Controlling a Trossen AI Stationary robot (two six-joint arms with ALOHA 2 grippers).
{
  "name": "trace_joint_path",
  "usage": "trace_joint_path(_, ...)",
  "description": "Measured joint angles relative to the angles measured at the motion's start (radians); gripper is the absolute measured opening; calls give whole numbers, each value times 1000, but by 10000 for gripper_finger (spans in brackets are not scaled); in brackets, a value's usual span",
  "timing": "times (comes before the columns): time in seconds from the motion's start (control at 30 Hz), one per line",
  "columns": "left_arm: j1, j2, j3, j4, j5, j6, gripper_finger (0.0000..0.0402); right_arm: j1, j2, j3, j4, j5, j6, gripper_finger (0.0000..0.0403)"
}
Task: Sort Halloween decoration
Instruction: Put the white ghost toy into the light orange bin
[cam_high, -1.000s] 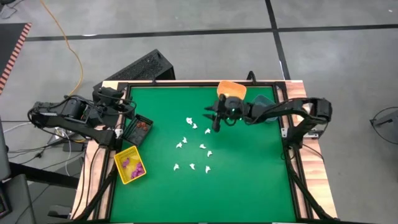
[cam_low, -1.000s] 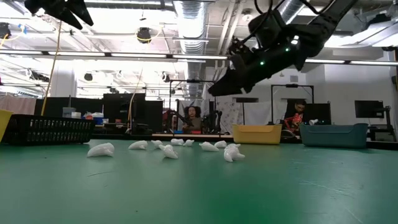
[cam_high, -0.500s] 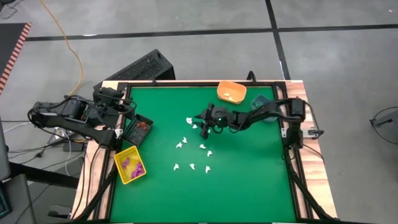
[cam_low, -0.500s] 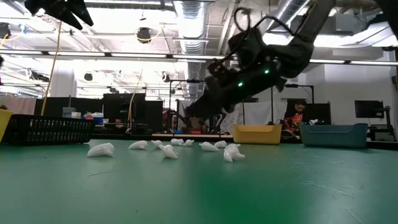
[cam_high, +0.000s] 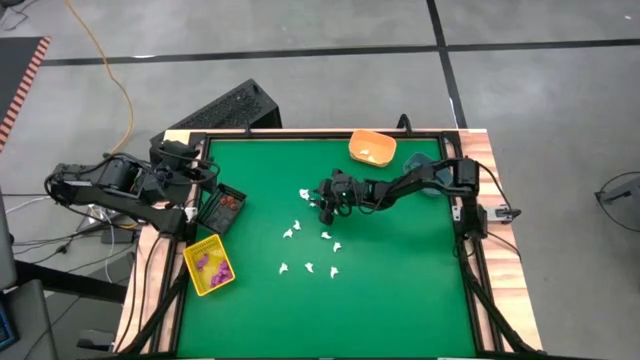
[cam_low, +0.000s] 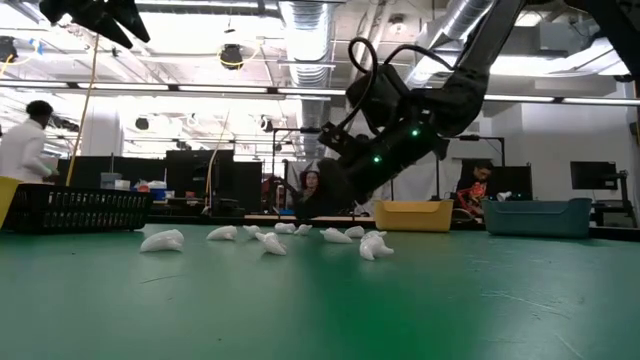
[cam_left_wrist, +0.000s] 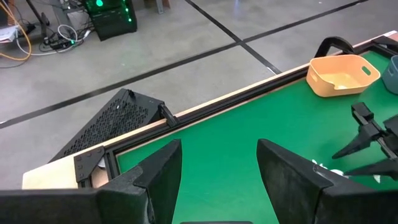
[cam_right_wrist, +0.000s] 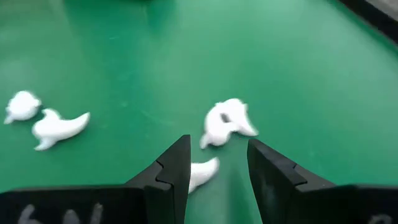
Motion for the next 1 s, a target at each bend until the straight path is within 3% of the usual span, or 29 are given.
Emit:
trace_joint_path(0.7,0,0,0,0,-5,0,199,7,76,6,35,-1,58,153)
trace_joint_path(1.0,0,0,0,-1,-5,0,199,25,74,8,-47,16,55,100)
